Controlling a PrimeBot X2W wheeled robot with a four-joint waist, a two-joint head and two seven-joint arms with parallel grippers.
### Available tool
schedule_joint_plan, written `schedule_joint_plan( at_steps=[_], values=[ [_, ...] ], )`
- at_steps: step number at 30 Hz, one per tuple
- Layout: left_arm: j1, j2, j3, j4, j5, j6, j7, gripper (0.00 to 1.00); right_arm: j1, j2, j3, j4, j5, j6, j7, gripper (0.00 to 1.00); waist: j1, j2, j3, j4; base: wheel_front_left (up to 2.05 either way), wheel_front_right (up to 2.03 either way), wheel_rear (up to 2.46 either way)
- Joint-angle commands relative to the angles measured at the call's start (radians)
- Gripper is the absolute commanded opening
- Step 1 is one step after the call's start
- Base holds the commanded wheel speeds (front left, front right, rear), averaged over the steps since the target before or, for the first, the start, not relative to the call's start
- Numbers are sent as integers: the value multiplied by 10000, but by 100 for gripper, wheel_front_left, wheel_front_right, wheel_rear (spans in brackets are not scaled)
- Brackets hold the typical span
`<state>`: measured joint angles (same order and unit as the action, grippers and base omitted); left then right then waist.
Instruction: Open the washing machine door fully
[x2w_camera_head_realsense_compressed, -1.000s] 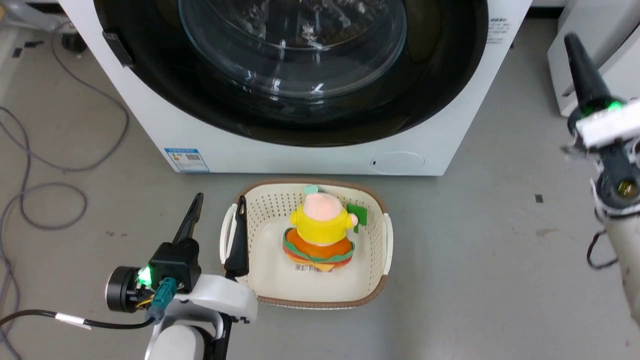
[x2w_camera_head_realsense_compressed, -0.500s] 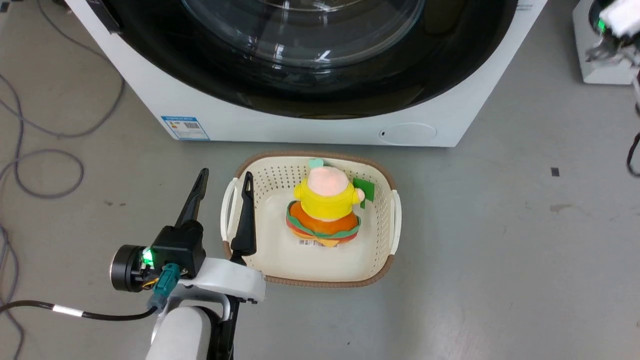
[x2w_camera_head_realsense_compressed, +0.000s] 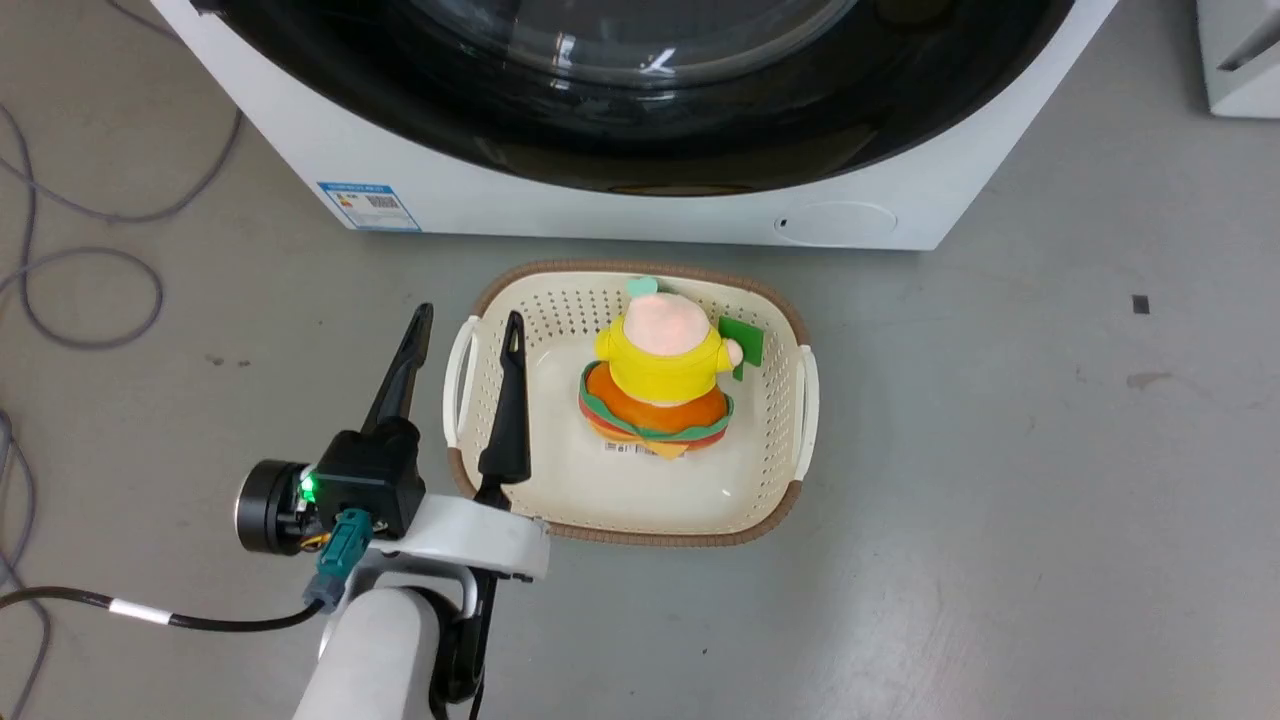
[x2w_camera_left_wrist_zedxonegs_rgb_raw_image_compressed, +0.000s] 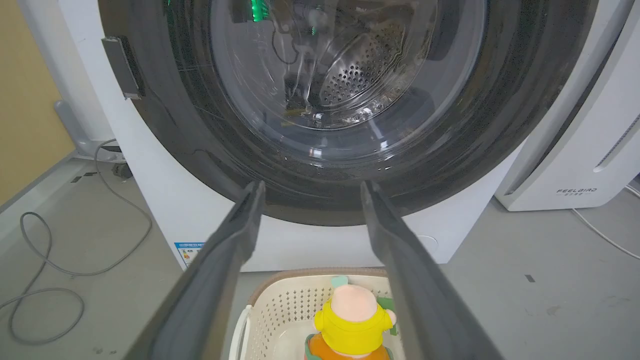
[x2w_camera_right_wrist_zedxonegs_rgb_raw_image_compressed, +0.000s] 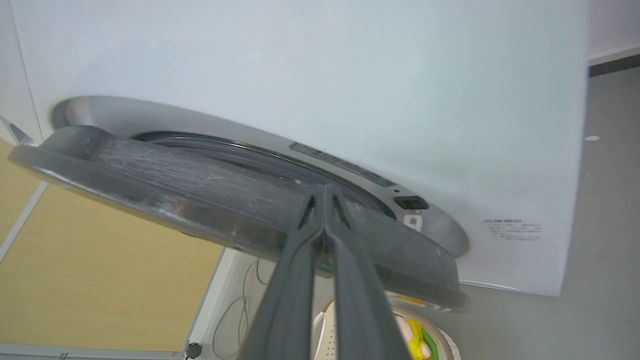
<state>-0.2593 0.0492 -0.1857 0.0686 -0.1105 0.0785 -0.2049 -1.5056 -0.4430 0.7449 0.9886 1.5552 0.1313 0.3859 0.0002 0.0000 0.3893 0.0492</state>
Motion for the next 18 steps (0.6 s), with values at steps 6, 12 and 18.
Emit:
schedule_joint_plan(
  at_steps=[6,12,18],
  values=[
    [-416,10,-196,46,-143,164,-234,100,-1364,-157,826,849,1179,-5,1051,0,-2,0,406,85,0,0,0],
    [-605,10,-316,77,-233,245,-360,100,-2232,-267,1375,1220,2089,-5,1929,0,-2,0,693,113,0,0,0],
    [-795,10,-445,142,-327,314,-485,100,-2976,-466,1850,1492,3080,-5,2778,0,-2,0,924,132,0,0,0]
  ],
)
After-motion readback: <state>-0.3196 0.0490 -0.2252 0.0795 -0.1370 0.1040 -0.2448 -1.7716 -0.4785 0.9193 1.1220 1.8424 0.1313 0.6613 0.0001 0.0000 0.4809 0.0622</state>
